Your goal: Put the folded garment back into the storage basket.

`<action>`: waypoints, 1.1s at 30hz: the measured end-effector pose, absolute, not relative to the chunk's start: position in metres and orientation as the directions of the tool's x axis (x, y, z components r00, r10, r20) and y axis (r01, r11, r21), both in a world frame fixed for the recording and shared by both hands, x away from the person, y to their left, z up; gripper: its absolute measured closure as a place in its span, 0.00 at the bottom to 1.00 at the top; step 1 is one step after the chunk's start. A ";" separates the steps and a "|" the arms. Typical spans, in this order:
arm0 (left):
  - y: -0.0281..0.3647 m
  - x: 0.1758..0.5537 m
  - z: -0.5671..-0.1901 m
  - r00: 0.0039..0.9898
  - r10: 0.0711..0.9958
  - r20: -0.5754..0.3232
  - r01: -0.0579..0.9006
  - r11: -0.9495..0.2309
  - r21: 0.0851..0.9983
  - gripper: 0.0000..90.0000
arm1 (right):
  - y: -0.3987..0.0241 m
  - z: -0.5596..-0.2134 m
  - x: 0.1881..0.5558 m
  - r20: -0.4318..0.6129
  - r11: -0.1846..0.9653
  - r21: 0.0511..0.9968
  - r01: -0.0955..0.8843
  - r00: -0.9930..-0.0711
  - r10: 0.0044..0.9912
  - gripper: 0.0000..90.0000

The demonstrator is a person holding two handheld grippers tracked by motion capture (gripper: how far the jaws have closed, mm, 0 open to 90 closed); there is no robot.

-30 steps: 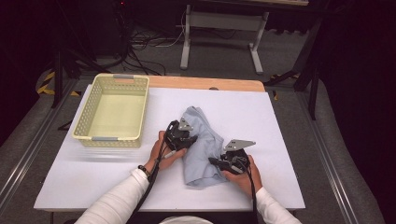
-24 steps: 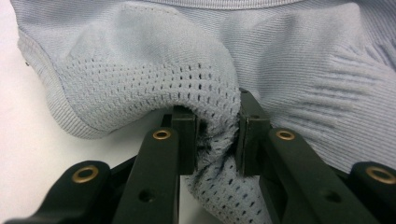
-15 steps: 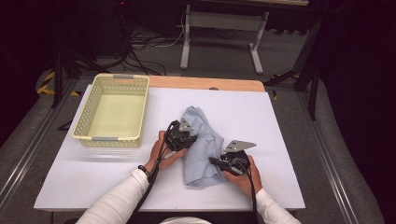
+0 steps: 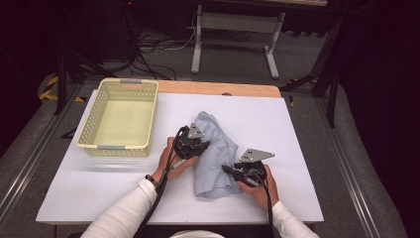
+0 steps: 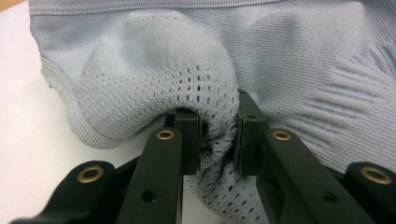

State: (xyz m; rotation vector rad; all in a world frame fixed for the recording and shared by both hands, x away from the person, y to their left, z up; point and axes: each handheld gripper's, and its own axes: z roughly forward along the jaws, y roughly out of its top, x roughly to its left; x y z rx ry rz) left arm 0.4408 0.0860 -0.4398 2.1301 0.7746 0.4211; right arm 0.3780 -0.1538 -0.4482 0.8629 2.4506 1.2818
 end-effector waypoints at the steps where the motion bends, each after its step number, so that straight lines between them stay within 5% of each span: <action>1: 0.086 0.440 -0.439 0.755 0.655 0.029 0.383 -0.476 0.791 0.85 | -0.154 -0.448 0.377 0.054 0.437 0.812 0.387 -0.796 0.603 0.87; 33: 0.085 0.439 -0.430 0.759 0.647 0.073 0.341 -0.490 0.802 0.85 | -0.150 -0.441 0.370 0.015 0.424 0.840 0.340 -0.794 0.607 0.88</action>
